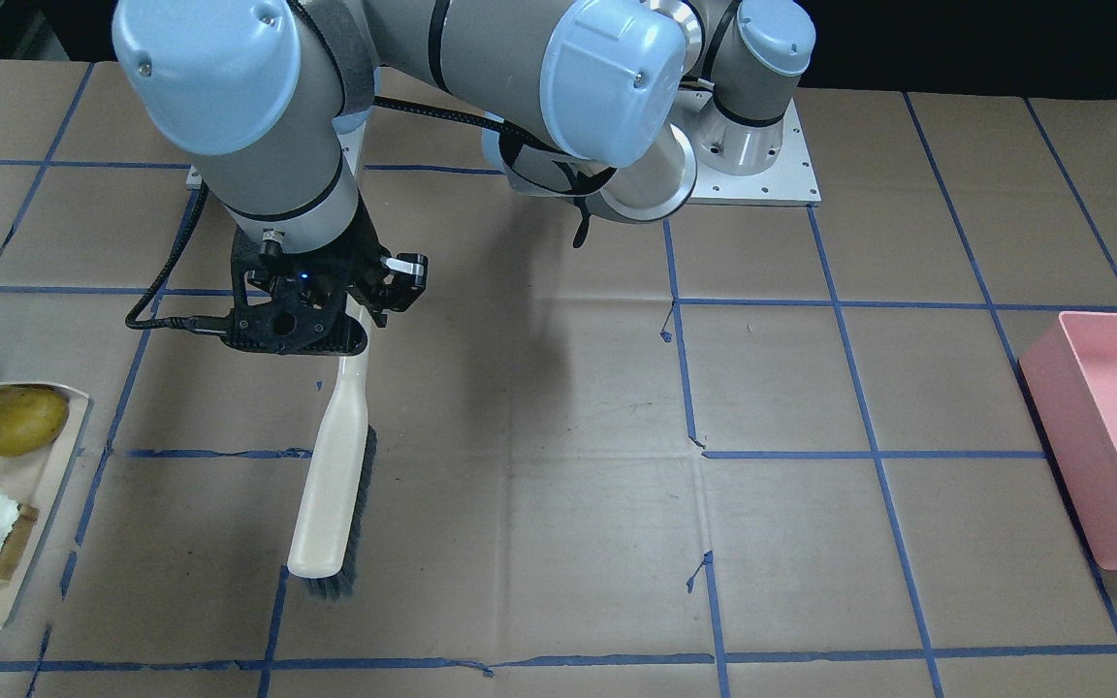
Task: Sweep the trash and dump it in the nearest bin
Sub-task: 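Carry the dustpan over the bin with the right gripper while the left withdraws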
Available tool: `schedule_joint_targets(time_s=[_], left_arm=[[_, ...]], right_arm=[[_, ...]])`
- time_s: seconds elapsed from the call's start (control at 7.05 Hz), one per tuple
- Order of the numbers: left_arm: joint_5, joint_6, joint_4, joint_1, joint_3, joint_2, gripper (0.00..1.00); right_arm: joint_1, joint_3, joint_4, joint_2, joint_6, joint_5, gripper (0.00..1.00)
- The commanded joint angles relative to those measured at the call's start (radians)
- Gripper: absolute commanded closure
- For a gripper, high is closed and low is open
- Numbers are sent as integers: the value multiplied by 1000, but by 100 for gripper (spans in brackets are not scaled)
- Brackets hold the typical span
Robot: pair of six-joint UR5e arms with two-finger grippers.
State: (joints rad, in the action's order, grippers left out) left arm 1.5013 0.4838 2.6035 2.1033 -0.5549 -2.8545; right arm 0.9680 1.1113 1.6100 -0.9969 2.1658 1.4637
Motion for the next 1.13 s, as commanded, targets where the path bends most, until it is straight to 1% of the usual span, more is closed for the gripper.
schedule_joint_targets(time_s=[0.0,0.14,0.43,0.57,0.71,0.85,0.99], left_arm=[[4,-24,-136,-25,329,148,95],[2,-33,-211,-35,469,208,95],[4,-36,-333,-49,667,286,95],[4,-36,-403,-63,787,341,95],[4,-39,-486,-74,952,419,95],[4,-40,-602,-91,1144,501,95],[5,-42,-728,-98,1320,589,95]], right_arm=[[-58,-16,-21,1,47,-8,98],[-80,-22,-45,-2,64,-11,98],[-138,-63,-88,3,109,-17,98],[-164,-83,-97,4,147,-3,98],[-195,-100,-102,7,167,10,98],[-224,-110,-102,18,189,17,98],[-245,-132,-99,24,203,42,98]])
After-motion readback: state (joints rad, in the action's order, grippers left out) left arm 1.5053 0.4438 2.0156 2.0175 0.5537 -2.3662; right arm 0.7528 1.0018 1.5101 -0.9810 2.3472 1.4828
